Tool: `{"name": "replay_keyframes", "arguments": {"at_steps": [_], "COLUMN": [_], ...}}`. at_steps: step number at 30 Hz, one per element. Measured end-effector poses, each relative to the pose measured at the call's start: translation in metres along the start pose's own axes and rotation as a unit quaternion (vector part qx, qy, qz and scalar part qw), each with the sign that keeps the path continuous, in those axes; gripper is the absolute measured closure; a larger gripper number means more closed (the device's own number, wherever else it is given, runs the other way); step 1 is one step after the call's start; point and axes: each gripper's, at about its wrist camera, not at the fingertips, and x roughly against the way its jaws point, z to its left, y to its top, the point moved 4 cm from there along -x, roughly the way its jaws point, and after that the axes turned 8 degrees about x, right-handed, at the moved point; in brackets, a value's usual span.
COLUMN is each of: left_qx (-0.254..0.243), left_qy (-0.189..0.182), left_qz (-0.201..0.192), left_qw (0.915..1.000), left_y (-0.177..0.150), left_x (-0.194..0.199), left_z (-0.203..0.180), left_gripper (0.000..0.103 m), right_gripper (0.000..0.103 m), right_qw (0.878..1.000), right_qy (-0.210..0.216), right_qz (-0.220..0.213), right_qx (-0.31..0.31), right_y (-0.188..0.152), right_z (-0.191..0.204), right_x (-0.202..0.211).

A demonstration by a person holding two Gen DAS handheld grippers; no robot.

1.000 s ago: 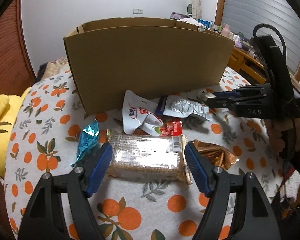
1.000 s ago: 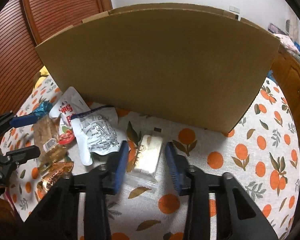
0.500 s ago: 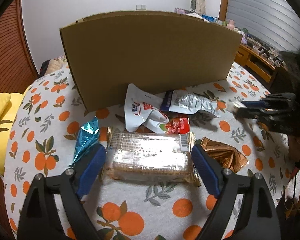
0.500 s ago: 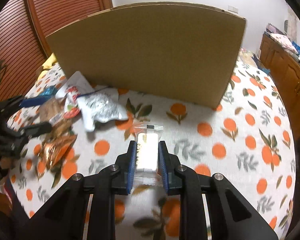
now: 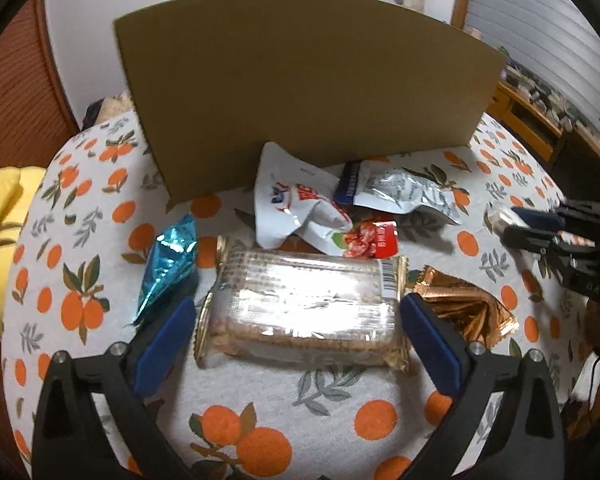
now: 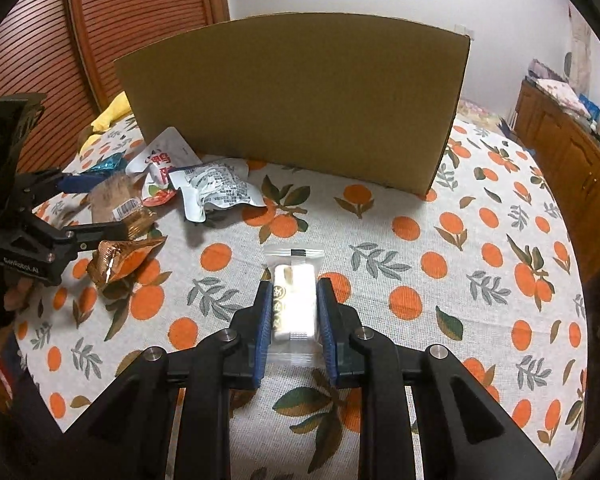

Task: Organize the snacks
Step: 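Grasp the clear-wrapped wafer bar with the left tool while right tool holds white bar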

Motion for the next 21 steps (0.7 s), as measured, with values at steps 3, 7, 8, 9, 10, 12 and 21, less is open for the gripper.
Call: {"name": "replay_keyframes", "arguments": {"at_steps": [3,7,8,9,10,12,21], "left_qx": [0.000,-0.002,-0.005,-0.013,-0.017,-0.033,-0.037], "left_qy": [0.001,0.002,0.002,0.006,0.006,0.013,0.001], "left_qz": [0.000,0.000,0.001,0.003,0.006,0.007,0.001], "left_qw": [1.0000,1.0000,1.0000,0.9999,0.9998,0.9994,0.9993], "left_y": [0.000,-0.001,-0.001,0.000,0.000,0.000,0.000], "left_x": [0.000,0.000,0.000,-0.002,-0.003,-0.006,-0.003], "left_z": [0.001,0.000,0.000,-0.002,-0.004,-0.012,-0.012], "left_gripper": [0.000,0.000,0.000,0.000,0.000,0.000,0.012], "right_gripper": [0.083,0.083,0.083,0.083,0.083,0.083,0.083], "right_qw": [1.000,1.000,1.000,1.000,1.000,1.000,1.000], "right_qy": [-0.004,0.001,0.001,0.000,-0.002,-0.006,-0.009], "right_qz": [-0.002,-0.003,-0.004,-0.004,-0.004,-0.004,-0.004], "right_qx": [0.003,0.000,-0.001,-0.001,0.001,0.005,0.007], "right_y": [0.000,-0.001,-0.001,-0.001,-0.001,-0.001,-0.001], "right_z": [0.000,0.000,0.000,0.001,0.001,0.001,0.001], "right_x": [0.000,0.001,0.001,0.001,0.001,0.000,0.000]}}
